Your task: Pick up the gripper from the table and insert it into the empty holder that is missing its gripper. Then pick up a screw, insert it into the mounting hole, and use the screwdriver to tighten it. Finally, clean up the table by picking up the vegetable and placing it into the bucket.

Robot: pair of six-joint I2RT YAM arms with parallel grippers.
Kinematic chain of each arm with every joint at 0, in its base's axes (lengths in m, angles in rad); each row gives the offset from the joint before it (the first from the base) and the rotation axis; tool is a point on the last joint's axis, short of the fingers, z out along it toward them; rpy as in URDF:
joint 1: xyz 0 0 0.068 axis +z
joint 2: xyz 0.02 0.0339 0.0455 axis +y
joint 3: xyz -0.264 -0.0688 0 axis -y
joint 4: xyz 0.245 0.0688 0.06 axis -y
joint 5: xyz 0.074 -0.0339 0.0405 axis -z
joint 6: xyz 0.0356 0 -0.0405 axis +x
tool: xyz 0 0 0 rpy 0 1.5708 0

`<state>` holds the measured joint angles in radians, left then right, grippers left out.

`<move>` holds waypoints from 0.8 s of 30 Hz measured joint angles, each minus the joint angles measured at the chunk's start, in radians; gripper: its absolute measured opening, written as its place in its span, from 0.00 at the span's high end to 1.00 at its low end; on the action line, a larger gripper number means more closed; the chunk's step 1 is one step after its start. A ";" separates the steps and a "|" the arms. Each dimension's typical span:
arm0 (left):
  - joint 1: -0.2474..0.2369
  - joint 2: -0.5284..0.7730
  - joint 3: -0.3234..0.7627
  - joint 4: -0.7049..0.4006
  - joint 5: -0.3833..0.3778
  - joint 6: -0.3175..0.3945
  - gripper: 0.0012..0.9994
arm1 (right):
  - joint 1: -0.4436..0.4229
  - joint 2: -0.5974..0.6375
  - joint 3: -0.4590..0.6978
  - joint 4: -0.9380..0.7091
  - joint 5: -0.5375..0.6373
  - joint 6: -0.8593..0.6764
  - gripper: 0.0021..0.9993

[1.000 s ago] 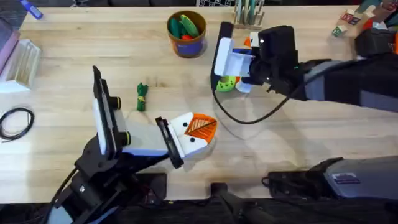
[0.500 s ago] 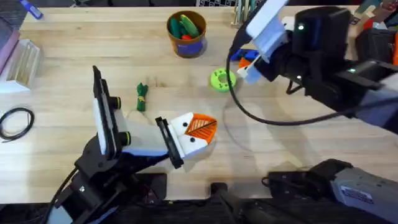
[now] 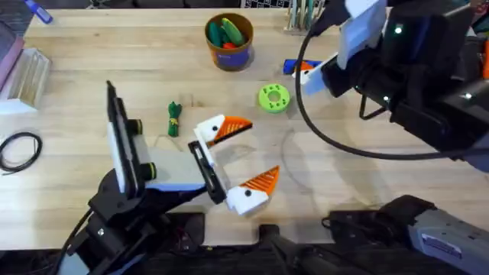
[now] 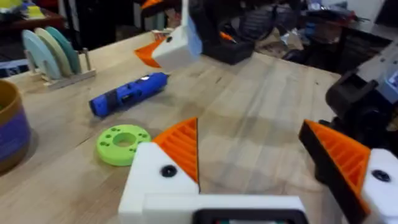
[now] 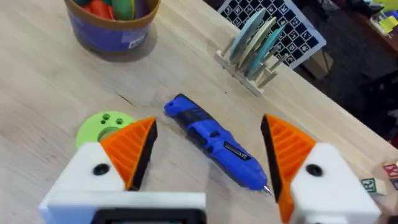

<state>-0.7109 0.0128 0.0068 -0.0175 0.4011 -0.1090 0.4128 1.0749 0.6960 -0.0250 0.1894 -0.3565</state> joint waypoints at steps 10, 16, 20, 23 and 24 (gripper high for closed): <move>0.000 0.044 0.318 -0.428 -0.360 -0.078 0.01 | 0.060 -0.050 0.000 -0.015 -0.003 0.065 0.01; 0.000 0.295 0.637 -0.744 -0.608 -0.102 0.01 | 0.112 -0.050 0.000 -0.017 -0.003 0.073 0.01; 0.000 0.514 0.782 -0.886 -0.731 -0.133 0.01 | 0.126 -0.050 0.000 -0.018 -0.004 0.104 0.01; 0.010 0.654 0.843 -0.893 -0.772 -0.157 0.01 | 0.126 -0.050 0.000 -0.021 -0.003 0.143 0.01; 0.014 0.687 0.856 -0.889 -0.779 -0.169 0.01 | 0.126 -0.050 0.000 -0.028 -0.003 0.154 0.01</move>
<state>-0.6973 0.6998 0.8627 -0.9064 -0.3777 -0.2781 0.5385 1.0248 0.6960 -0.0534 0.1864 -0.2026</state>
